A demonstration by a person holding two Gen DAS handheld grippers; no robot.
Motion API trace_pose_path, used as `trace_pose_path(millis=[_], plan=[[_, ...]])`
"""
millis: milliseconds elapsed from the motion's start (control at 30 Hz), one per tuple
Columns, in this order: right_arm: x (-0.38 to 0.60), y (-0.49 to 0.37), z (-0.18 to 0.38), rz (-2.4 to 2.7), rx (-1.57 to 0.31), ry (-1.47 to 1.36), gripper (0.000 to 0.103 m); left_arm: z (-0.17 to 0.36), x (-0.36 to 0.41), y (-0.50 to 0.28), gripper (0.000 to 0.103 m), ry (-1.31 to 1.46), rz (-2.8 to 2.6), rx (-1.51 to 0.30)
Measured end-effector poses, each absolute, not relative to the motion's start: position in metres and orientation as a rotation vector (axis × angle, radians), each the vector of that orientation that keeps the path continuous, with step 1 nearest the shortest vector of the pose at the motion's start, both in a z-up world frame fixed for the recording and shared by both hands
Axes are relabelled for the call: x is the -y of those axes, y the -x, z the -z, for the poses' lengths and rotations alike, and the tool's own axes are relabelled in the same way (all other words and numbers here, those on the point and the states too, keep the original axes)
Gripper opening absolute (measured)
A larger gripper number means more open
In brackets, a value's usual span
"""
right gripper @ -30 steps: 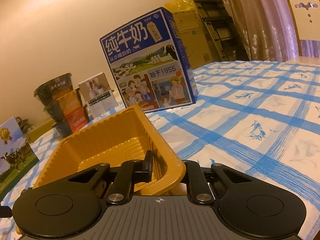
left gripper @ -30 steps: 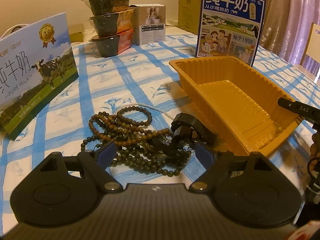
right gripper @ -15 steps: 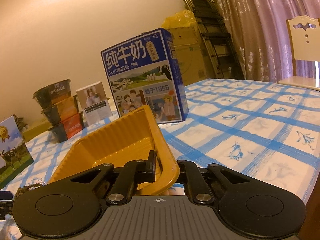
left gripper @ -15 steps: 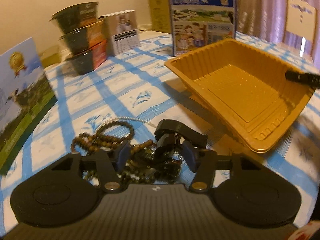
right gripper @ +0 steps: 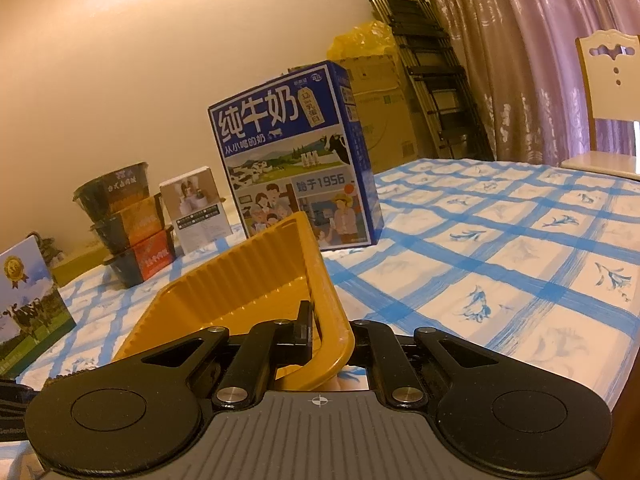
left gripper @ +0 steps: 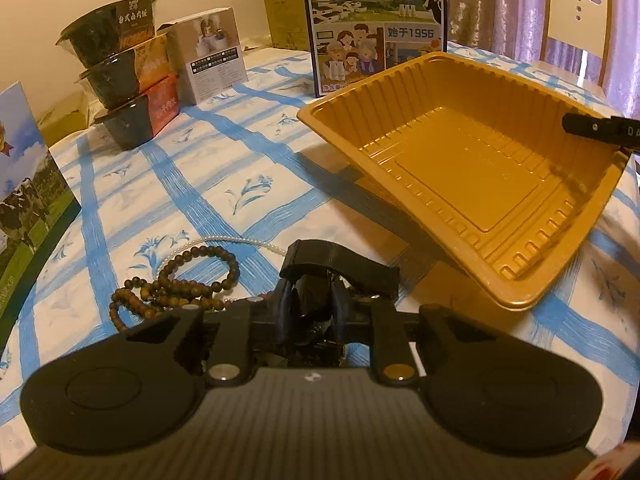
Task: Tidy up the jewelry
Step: 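Grasp the orange tray rim with the right tool while the left tool grasps a black watch, then carry the black watch with the left tool into the orange tray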
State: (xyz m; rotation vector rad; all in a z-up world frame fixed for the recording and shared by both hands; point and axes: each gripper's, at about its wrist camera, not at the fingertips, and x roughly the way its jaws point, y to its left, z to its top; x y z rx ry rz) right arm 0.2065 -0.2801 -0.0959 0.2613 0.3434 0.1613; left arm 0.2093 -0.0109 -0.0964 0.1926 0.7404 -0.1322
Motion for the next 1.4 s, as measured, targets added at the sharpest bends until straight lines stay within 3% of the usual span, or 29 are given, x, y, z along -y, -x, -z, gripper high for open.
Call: trace_pose_path(millis=[700,1400], plan=[[0.268,-0.202,0.091,-0.222,-0.345,-0.247,0.006,0.033,0.012,-0.17,0.019,0.03,0.14,-0.64],[0.266,-0.2,0.087,-0.241,-0.343,-0.22,0.006,0.066,0.073,-0.21,0.02,0.093,0.245,-0.714]])
